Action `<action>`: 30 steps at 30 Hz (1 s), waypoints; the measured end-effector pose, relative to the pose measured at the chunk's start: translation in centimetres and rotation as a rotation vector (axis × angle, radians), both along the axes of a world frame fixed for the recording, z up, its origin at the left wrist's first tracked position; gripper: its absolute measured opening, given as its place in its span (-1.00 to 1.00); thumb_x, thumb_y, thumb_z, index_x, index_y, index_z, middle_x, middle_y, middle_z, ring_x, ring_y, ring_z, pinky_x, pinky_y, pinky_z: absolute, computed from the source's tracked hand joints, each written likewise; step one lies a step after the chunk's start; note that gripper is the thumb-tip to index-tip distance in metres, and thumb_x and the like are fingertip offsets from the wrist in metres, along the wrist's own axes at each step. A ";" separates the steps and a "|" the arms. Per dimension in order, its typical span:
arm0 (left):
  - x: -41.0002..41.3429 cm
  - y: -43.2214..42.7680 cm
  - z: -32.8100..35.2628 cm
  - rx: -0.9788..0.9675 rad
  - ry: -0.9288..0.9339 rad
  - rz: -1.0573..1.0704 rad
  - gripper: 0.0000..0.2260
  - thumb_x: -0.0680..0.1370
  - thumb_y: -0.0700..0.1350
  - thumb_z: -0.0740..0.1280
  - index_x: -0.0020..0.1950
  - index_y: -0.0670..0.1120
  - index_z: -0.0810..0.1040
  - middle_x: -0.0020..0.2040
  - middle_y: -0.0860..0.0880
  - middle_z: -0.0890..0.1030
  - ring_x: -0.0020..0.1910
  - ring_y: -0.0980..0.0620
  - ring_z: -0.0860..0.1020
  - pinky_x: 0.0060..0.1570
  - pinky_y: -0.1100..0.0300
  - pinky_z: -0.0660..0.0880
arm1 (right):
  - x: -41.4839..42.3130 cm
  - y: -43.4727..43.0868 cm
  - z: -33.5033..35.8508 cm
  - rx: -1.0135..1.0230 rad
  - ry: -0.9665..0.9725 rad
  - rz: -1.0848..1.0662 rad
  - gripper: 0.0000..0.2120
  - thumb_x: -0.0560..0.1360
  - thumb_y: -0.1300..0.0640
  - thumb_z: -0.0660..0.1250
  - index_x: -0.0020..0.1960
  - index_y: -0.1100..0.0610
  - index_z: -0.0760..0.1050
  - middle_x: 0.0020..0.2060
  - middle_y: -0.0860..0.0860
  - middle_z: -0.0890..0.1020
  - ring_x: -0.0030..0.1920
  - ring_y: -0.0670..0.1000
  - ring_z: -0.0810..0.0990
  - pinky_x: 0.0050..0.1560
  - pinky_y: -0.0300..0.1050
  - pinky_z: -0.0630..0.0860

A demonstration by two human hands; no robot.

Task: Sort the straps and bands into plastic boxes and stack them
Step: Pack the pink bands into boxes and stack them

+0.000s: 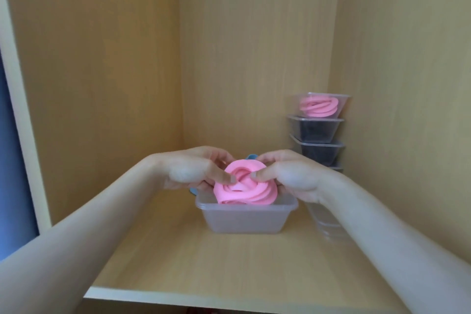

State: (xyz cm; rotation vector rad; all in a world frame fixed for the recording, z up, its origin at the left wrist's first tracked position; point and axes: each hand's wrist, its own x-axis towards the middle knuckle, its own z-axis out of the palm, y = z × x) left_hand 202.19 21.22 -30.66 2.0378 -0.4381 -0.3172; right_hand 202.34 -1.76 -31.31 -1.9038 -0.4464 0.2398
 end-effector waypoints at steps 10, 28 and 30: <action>-1.3 -0.6 -2.0 0.228 -0.422 0.151 -0.57 0.33 -0.10 0.58 0.17 0.01 0.62 0.01 0.09 0.68 -0.02 0.14 0.68 0.13 0.05 0.62 | 0.0 1.8 0.5 -0.570 -0.145 -0.018 -0.67 0.54 0.05 0.42 0.16 0.28 0.60 0.04 0.17 0.70 -0.10 0.05 0.56 0.07 0.06 0.56; -0.4 -0.1 -4.3 0.230 -0.398 -0.035 -0.51 0.26 0.50 0.40 0.03 0.25 0.71 0.31 0.43 0.50 0.42 0.50 0.24 0.50 0.21 -0.04 | -0.5 2.1 -1.2 -0.858 -0.414 -0.170 -0.70 0.52 -0.12 0.36 -0.14 0.12 0.52 -0.21 0.00 0.55 -0.25 0.02 0.52 -0.29 -0.10 0.44; -0.3 -0.1 -4.4 0.227 -0.385 -0.038 -0.47 0.23 0.54 0.41 0.06 0.28 0.69 0.26 0.44 0.54 0.39 0.50 0.27 0.51 0.14 0.02 | -0.6 1.7 -1.2 -0.780 -0.434 -0.208 -0.70 0.47 -0.12 0.43 -0.09 0.13 0.59 -0.17 0.01 0.61 -0.16 0.07 0.62 -0.18 -0.02 0.57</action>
